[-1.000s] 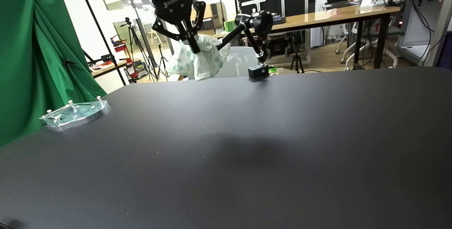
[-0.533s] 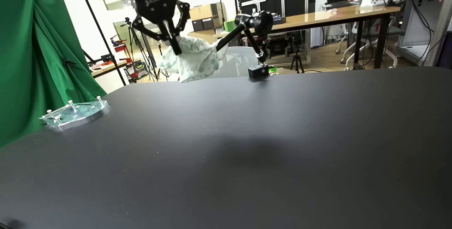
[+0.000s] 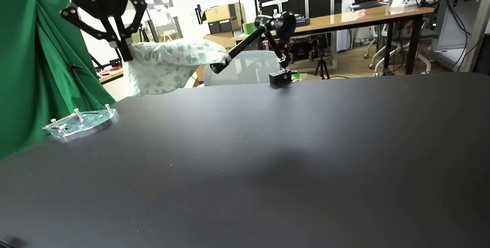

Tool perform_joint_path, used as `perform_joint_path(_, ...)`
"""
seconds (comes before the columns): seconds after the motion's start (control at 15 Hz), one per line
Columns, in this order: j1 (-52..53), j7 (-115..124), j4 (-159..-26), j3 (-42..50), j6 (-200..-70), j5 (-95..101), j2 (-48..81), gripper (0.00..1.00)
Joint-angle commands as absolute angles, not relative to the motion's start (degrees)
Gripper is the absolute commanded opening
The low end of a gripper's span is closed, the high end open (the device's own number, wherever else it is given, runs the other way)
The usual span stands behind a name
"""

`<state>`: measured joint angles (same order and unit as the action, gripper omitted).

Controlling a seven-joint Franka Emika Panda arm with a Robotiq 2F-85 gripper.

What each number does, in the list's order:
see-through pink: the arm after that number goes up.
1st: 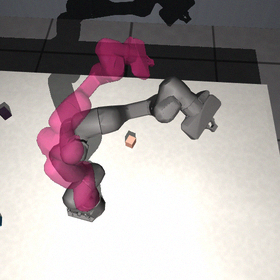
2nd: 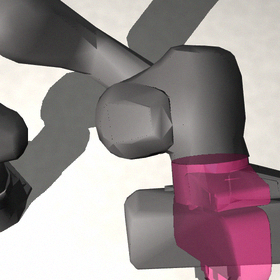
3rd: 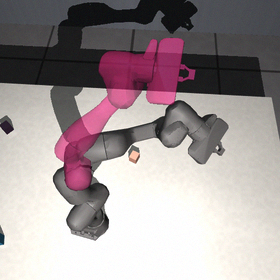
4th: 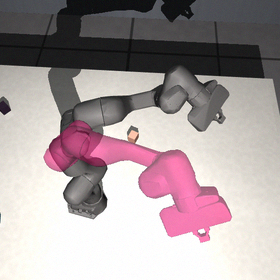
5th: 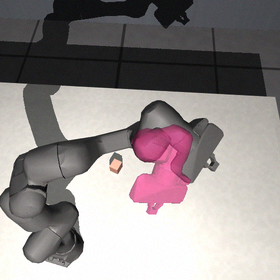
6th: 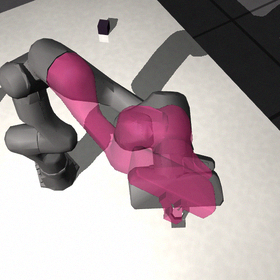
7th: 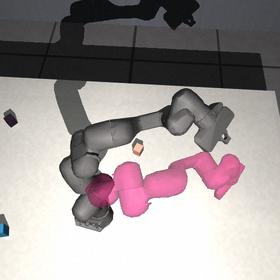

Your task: Remove the white cloth from the black stand

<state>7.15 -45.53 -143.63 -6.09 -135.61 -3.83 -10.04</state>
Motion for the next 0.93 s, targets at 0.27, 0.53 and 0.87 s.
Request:
perform_joint_path(0.27, 12.1, -46.7, -148.5, -5.1, -127.3, -7.4, -17.6, 0.00)
perform_joint_path(0.53, 11.4, -43.9, -149.1, -5.1, -127.2, -5.5, -16.2, 0.00)
perform_joint_path(0.87, 8.2, -32.6, -148.1, -5.3, -127.8, -1.1, -11.8, 0.00)
